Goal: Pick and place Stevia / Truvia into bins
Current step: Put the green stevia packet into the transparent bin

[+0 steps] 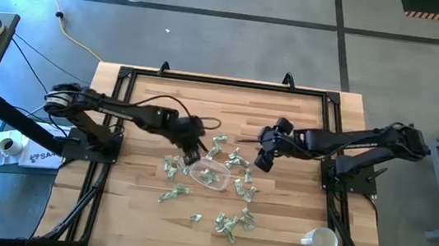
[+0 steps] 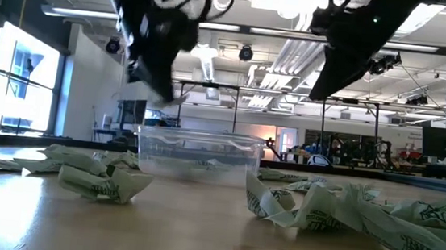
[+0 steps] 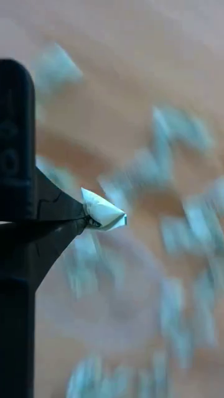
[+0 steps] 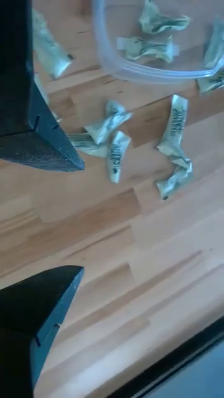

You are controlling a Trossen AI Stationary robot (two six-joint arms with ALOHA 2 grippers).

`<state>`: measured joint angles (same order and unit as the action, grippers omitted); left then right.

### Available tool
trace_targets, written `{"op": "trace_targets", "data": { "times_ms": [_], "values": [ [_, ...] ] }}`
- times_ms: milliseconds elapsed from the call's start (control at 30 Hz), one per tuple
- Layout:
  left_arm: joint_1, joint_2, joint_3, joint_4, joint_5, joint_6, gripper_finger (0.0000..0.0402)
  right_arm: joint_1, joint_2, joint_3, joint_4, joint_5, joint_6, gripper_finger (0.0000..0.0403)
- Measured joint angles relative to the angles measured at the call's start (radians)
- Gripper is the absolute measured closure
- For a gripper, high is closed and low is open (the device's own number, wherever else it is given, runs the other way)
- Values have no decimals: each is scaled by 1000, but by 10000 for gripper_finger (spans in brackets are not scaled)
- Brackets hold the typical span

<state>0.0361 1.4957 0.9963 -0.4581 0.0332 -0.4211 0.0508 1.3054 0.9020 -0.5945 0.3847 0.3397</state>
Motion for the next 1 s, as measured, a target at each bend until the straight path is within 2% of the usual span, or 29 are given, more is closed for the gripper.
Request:
{"op": "trace_targets", "data": {
  "times_ms": [133, 300, 367, 433, 567, 667, 767, 867, 1000],
  "values": [
    [-58, 67, 0, 177, 84, 40, 365, 19, -6, 0, -62, 2, 0, 153],
    [-107, 158, -1, 193, 99, 21, 373, 46, -2, 0, -87, -17, -8, 153],
    [-118, 170, -3, 187, 93, -1, 362, 53, -2, 0, -59, -32, -11, 153],
    [-124, 171, -1, 194, 92, -52, 331, 53, -1, 0, -22, -93, -44, 153],
    [-123, 166, -1, 145, 92, -141, 244, 53, 41, 0, 47, -172, -129, 153],
    [-122, 139, -1, 109, 91, -182, 185, 53, 113, 0, 57, -183, -178, 153],
    [-127, 83, -1, 88, 86, -213, 150, 53, 199, -1, 88, -175, -213, 153],
    [-148, -6, -1, 31, 39, -238, 140, 53, 275, -1, 165, -163, -236, 153],
    [-184, -134, 0, -118, -74, -261, 151, 48, 341, -1, 238, -154, -252, 153]
  ]
}}
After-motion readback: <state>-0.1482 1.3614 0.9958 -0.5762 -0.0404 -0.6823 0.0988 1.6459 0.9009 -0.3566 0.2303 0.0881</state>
